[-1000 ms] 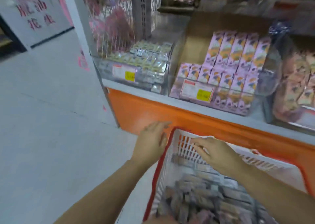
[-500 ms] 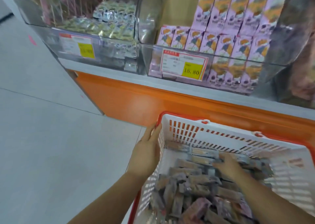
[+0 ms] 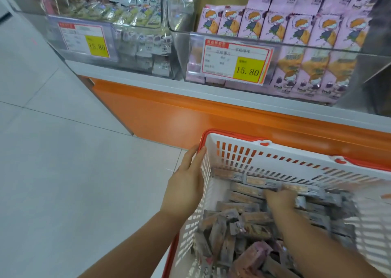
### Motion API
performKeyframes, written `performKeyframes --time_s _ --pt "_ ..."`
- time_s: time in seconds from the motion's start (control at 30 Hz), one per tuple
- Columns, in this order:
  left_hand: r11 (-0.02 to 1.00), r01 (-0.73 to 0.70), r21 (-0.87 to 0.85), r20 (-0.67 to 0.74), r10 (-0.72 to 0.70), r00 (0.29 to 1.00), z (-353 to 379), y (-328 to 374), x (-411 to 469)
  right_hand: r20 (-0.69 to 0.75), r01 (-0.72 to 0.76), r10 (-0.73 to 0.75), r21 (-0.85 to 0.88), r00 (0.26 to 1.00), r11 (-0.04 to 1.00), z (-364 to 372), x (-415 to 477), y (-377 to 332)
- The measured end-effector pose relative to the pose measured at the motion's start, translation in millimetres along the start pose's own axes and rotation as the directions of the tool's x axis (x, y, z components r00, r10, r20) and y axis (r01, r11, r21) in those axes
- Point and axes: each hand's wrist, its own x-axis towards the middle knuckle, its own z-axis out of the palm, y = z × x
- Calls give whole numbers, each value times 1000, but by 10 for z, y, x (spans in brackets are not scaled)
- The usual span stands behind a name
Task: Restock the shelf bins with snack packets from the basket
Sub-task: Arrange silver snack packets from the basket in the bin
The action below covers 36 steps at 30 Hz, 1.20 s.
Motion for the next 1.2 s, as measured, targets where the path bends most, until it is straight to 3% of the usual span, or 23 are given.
performKeyframes --time_s 0.13,0.27,0.4,0.5,0.57,0.7,0.8,0.87,0.97,1.07,1.2 --pt "1000 10 10 5 -10 1000 14 -11 -9 7 -11 10 67 1000 998 8 41 -1" --pt "1000 -5 14 6 5 1000 21 -23 4 38 14 -13 -26 999 1000 11 59 -34" --pt "1000 -18 10 -4 18 1000 25 -34 11 80 242 -230 -202 970 949 -67 -93 -159" --pt "1000 -10 17 14 10 1000 15 -31 8 220 481 -430 -311 876 820 -231 -298 -272" --pt "999 5 50 39 -7 999 -2 -5 9 331 620 -528 -321 782 716 -377 -448 -379" --pt "981 -5 194 133 -21 991 -120 84 0 583 860 -640 -245 500 449 -718 -984 -806" --pt "967 -25 253 191 -24 981 -294 149 -24 720 969 -665 -244 200 28 -925 -1389 -1086" --pt "997 -5 77 159 -7 987 -488 252 -52 766 965 -643 -171 4 -198 -1053 -1606 -1160" --pt "950 39 -311 166 14 986 -892 452 -127 741 905 -635 -89 -218 -416 -1246 -1866 -1200" --pt "819 129 -559 240 10 971 -1318 589 -254 710 830 -610 -64 -353 -554 -1395 -2131 -1256" --pt "578 203 -790 213 -51 976 -1687 727 -445 655 794 -601 -4 -457 -608 -1445 -2424 -1337"
